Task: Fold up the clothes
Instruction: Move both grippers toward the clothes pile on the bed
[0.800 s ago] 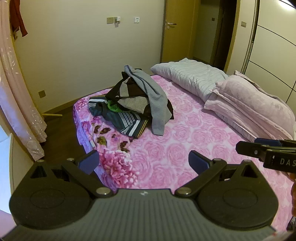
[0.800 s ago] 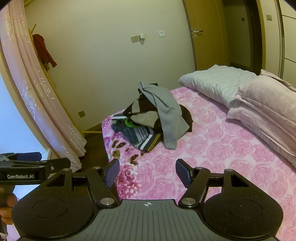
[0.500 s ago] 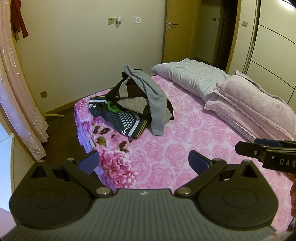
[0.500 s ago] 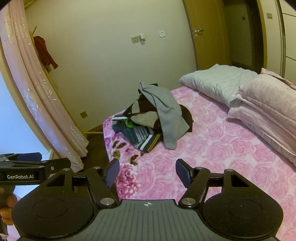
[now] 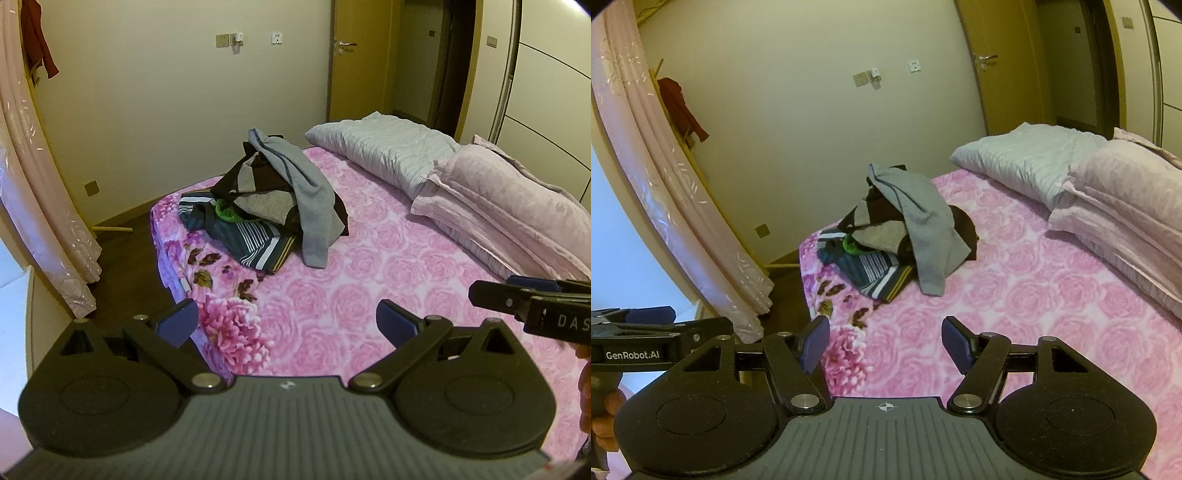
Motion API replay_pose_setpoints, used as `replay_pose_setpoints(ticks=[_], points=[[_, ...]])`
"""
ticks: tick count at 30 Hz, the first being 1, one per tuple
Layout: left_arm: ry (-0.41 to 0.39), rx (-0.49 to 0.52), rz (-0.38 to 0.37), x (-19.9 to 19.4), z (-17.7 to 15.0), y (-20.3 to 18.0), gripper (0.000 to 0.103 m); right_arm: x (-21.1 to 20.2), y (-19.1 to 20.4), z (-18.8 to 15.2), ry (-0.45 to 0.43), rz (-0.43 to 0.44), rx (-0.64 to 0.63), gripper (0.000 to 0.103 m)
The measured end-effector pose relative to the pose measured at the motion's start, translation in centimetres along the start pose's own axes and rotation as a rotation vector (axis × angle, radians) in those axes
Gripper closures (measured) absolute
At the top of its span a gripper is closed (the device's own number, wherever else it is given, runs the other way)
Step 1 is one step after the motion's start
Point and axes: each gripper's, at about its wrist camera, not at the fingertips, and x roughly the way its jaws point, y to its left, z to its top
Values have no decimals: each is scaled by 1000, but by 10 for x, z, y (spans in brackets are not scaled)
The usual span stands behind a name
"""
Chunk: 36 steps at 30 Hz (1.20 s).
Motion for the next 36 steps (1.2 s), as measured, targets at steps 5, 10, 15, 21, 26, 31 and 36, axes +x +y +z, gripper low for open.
replay_pose_setpoints(ticks=[5, 10, 15, 21, 26, 31, 36], points=[[6, 7, 6, 1, 3, -4, 2, 2, -5, 2, 3, 7, 9, 39], [11, 10, 12, 3, 4, -6, 2, 5, -6, 3, 8, 13, 13, 39], [10, 15, 10, 5, 5, -8, 2, 7, -6, 6, 5, 13, 16, 39], [10, 25, 14, 11, 13, -10, 2, 14, -6, 12, -1, 16, 21, 39], [2, 36, 10, 19, 23, -7, 2, 20, -5, 21, -13, 11, 21, 39], [-5, 57, -6, 35, 39, -3, 2, 33, -6, 31, -24, -6, 32, 39], [10, 72, -38, 61, 52, 3, 2, 53, -6, 41, -12, -41, 50, 39]])
